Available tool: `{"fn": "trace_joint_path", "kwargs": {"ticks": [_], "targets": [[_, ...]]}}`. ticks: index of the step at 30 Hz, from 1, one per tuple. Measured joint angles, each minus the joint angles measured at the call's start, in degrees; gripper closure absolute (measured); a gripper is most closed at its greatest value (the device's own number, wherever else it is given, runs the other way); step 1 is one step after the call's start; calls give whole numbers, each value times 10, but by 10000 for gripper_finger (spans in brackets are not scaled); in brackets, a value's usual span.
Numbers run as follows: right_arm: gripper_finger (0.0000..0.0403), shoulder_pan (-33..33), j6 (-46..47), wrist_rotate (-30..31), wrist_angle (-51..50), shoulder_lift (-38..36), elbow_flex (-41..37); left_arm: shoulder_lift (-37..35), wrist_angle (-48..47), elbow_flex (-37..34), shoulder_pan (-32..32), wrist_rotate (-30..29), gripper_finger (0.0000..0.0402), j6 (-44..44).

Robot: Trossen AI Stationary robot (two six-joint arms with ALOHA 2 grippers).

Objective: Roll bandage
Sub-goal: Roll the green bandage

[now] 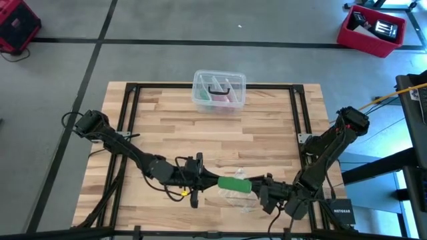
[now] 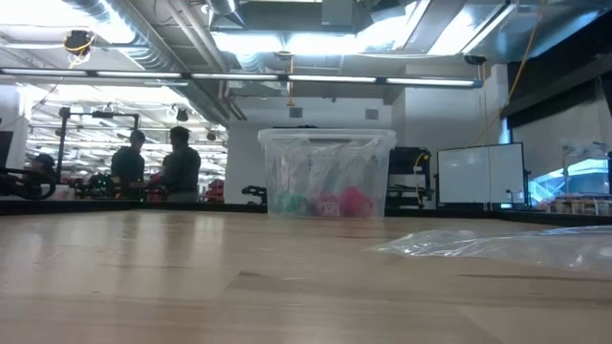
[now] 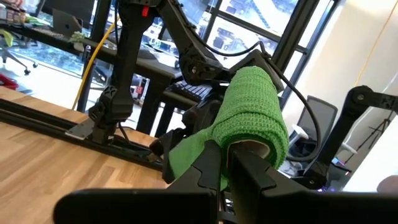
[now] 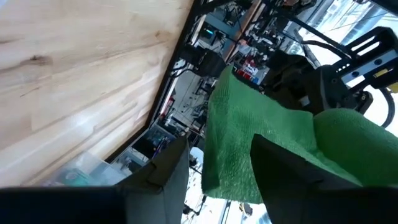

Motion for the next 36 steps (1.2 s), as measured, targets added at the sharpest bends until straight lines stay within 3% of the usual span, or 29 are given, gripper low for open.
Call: {"fn": "trace_joint_path", "kwargs": {"ticks": [5, 11, 15, 21, 25, 36], "targets": [[258, 2, 0, -6, 2, 0, 0, 0, 0, 0, 0, 0, 391, 4], [338, 2, 21, -6, 2, 0, 0, 0, 0, 0, 0, 0, 391, 5], [391, 2, 87, -11, 6, 0, 0, 0, 0, 0, 0, 0, 391, 8], [379, 2, 240, -57, 59, 0, 0, 0, 3, 0, 1, -3, 391, 32], [395, 2, 322, -84, 90, 0, 0, 0, 3, 0, 1, -15, 391, 49], [397, 36, 457, -64, 139, 0, 9, 0, 5, 0, 10, -41, 391, 105]]}}
